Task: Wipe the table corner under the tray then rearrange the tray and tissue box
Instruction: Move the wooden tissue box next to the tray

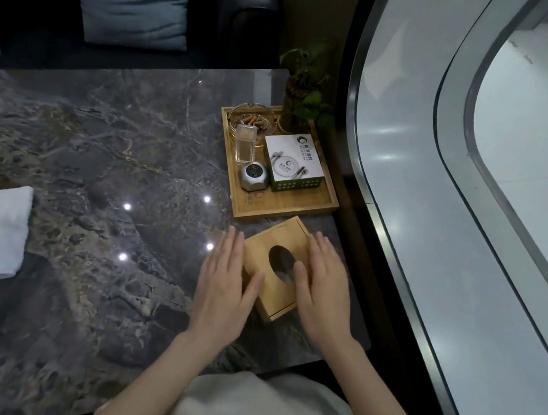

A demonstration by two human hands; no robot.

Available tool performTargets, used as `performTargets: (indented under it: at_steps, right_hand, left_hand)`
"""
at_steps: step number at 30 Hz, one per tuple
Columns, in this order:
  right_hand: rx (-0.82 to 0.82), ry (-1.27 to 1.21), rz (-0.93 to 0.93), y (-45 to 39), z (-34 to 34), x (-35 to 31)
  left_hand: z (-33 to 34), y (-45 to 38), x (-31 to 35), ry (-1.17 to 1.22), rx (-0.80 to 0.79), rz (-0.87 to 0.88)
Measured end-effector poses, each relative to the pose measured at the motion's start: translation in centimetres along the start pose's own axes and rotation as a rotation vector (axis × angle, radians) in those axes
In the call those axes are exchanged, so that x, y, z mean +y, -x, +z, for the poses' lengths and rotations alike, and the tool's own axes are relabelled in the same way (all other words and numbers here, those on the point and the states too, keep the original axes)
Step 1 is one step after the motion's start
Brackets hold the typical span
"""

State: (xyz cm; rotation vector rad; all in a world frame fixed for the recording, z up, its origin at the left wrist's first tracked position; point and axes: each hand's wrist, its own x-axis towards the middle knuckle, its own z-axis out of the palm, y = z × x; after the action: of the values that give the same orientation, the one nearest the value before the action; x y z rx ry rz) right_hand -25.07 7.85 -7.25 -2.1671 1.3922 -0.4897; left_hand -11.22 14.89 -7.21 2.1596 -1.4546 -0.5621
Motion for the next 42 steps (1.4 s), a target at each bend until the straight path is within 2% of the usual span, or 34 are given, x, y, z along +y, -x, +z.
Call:
performTargets:
  at_steps: [2, 5, 15, 28, 42]
  right_hand:
    - [-0.028, 0.112, -0.082, 1.8, 0.6, 0.3]
    - [-0.054, 0.189, -0.129, 3.6, 1.7, 0.9]
    - [-0.06, 0.326, -0.04, 4.4, 3.0, 0.5]
    - [-0.011, 0.328, 0.015, 2.5, 2.9, 0.9]
    - [0.046, 0.32, 0.073, 0.4, 2.5, 1.5]
  left_hand:
    - [0.6, 0.9, -0.4, -0.109, -0.045, 0.069]
    - [1.4, 1.8, -0.7, -0.137, -0.081, 0.064]
    - [1.8, 1.5, -1.0, -0.108, -0.115, 0.067]
    - [2.6, -1.5, -0.7, -0.039, -0.125, 0.132]
    - [2.6, -4.8, 0.0, -0.115, -0.14, 0.209]
